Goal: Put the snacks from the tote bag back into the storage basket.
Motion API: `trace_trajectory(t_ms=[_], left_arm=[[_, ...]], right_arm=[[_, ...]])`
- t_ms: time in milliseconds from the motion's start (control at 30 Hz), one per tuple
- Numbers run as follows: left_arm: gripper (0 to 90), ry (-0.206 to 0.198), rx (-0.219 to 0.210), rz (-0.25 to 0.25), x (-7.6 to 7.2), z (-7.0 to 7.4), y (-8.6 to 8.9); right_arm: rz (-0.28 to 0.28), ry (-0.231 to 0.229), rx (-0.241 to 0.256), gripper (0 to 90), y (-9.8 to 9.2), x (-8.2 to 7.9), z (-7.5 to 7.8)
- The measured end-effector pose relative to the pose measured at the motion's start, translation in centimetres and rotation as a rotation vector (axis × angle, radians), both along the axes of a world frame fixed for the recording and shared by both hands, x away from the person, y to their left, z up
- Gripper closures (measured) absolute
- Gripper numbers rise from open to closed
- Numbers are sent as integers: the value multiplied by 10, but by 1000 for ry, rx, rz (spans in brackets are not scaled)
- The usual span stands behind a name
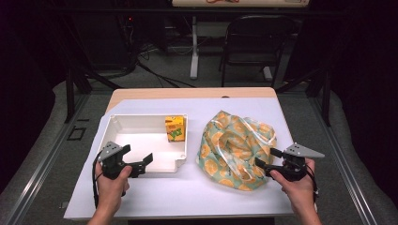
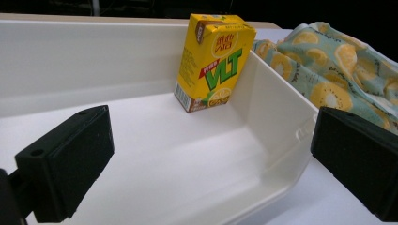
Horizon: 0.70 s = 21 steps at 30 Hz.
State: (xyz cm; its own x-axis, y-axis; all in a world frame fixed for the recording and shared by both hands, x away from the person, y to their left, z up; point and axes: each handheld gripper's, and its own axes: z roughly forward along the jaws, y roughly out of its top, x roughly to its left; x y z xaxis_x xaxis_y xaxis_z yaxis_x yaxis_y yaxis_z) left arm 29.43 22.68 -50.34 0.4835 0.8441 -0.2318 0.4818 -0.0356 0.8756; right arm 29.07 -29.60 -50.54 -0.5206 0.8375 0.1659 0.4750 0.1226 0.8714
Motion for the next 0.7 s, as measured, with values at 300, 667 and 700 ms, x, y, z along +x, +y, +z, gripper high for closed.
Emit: trace_trajectory(t_ms=[300,667,700], left_arm=[[1,-8,52,12,-29,-9,10],[1,-47,138,90,-50,-16,24],[1,-45,157,85,-51,-17,25]], right_arm=[[-23,17,-14,182,-14,-15,-7],[-76,26,0,157,-34,-38,-18],[-82,28,3,153,-36,-40,-20]])
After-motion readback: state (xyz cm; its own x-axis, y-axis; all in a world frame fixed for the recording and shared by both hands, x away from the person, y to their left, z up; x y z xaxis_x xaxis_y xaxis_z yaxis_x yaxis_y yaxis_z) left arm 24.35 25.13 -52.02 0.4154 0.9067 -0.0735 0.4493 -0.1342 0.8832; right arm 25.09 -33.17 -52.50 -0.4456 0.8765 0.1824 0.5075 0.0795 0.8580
